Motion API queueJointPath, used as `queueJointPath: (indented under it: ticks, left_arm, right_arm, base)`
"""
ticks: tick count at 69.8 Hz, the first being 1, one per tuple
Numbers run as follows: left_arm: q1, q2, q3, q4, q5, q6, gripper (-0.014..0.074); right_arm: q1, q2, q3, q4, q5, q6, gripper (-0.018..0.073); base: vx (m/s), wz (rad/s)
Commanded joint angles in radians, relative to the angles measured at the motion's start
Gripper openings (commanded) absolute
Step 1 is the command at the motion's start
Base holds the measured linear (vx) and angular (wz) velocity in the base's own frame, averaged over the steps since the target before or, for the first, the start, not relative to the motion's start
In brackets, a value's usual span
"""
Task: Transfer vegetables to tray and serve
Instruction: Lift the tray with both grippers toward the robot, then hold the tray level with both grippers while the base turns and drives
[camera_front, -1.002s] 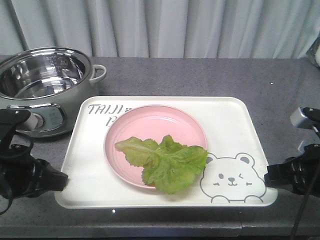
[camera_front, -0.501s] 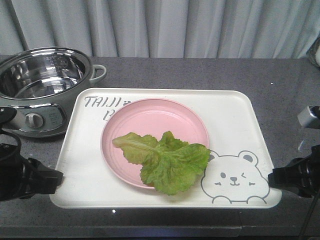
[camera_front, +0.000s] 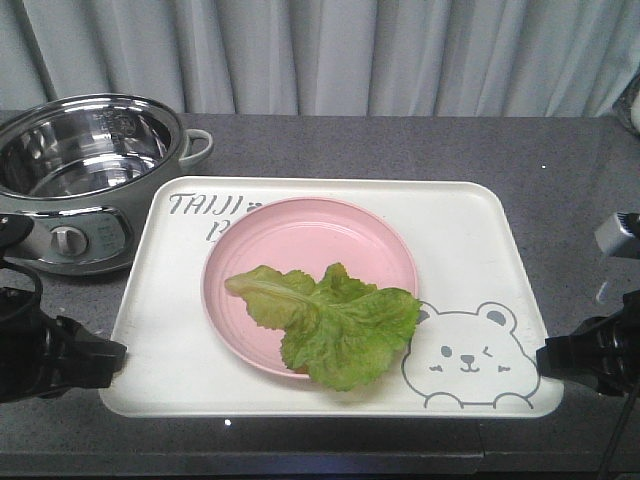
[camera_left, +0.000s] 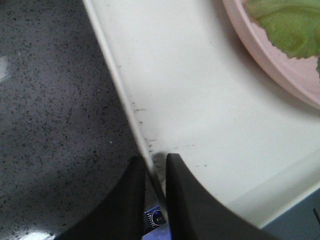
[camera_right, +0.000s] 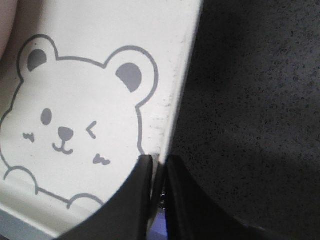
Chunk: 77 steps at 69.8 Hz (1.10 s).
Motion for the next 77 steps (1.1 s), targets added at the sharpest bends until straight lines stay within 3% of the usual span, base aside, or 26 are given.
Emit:
queueJointPath:
  ticks: [1, 77]
  left_arm:
    - [-0.013, -0.020, -0.028, -0.065, -0.031, 0.033, -0.0007]
    - [-0.013, -0.020, -0.028, -0.065, -0.031, 0.033, -0.0007]
  right_arm:
    - [0.007, -0.020, -0.029, 0.077, 0.026, -0.046, -0.0003]
    - [0.007, -0.020, -0.029, 0.077, 0.025, -0.049, -0.0003]
  base:
    - [0.00, 0.00]
    - [0.00, 0.00]
